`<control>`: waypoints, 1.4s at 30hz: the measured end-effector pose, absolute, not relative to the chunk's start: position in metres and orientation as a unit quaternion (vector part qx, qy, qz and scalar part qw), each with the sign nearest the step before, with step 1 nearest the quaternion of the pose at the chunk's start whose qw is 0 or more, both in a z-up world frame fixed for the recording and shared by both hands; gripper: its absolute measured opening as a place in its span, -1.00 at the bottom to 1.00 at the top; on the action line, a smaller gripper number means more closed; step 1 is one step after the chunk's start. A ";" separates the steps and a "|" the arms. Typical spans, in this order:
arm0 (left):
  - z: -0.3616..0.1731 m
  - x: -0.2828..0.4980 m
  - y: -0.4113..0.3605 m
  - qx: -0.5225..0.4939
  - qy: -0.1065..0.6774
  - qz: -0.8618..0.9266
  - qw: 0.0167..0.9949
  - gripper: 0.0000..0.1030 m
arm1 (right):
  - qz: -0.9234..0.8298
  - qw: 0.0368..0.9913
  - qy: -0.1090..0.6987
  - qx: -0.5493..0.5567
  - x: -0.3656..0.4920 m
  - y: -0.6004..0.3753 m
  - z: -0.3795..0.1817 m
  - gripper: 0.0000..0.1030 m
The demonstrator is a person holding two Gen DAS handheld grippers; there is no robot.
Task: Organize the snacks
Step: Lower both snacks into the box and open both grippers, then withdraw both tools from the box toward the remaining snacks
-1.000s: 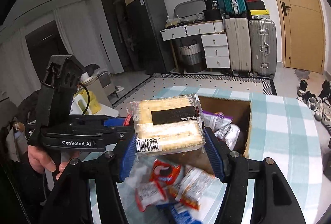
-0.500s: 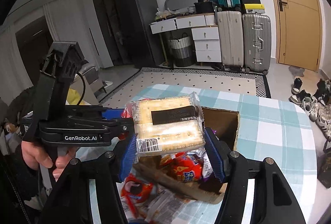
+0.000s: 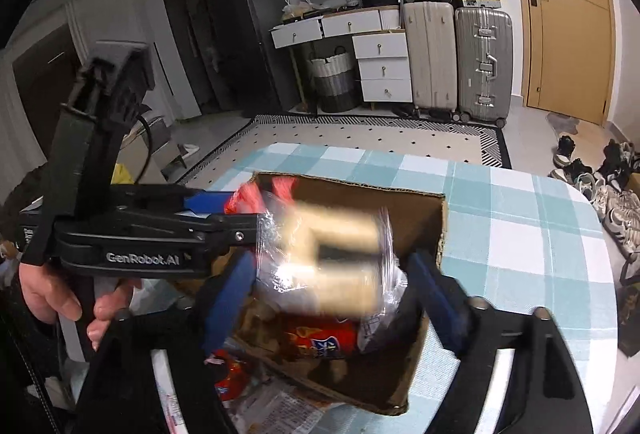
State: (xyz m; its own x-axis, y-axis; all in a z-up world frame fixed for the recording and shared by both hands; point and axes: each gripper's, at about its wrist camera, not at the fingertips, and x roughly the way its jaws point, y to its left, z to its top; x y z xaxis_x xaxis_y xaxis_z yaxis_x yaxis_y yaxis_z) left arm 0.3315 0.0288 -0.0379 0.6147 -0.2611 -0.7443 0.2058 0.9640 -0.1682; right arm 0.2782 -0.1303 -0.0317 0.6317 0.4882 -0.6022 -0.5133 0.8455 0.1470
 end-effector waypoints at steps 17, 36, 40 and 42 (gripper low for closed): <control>-0.010 0.272 0.037 -0.029 0.400 -0.111 0.909 0.56 | 0.277 0.918 0.283 -0.001 0.234 -0.153 0.003 0.68; 0.032 0.158 0.036 -0.034 0.350 -0.100 0.931 0.75 | 0.284 0.929 0.239 -0.015 0.130 -0.153 0.035 0.85; 0.041 0.130 0.034 -0.032 0.326 -0.091 0.940 0.98 | 0.285 0.930 0.233 -0.011 0.111 -0.155 0.036 0.88; 0.043 0.119 0.033 -0.032 0.322 -0.089 0.942 0.98 | 0.286 0.930 0.232 -0.011 0.101 -0.155 0.035 0.88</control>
